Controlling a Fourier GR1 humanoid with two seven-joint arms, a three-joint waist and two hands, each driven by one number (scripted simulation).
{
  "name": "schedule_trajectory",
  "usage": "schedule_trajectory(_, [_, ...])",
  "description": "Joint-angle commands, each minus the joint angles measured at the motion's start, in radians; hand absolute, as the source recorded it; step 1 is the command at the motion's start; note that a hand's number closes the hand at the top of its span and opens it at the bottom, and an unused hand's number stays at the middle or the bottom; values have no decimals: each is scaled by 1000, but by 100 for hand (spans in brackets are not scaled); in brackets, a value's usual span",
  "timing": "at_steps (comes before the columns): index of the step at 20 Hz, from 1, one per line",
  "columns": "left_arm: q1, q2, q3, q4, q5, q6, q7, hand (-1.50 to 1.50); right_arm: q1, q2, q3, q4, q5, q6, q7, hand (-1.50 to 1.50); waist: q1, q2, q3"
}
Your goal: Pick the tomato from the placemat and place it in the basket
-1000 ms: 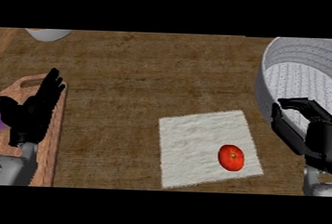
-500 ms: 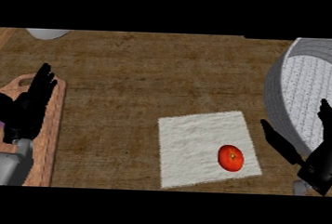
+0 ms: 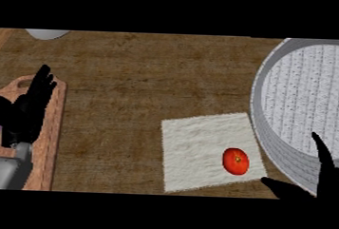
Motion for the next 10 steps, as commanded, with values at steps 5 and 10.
schedule_trajectory(5, [-32,-19,-6,17,-6,-2,9,0,37,-124,82,-398,19,330,538,-150,0,8,24])
schedule_trajectory(10, [-33,-39,3,51,-19,-18,-9,0,-33,-106,13,-590,22,409,752,-150,16,10,30])
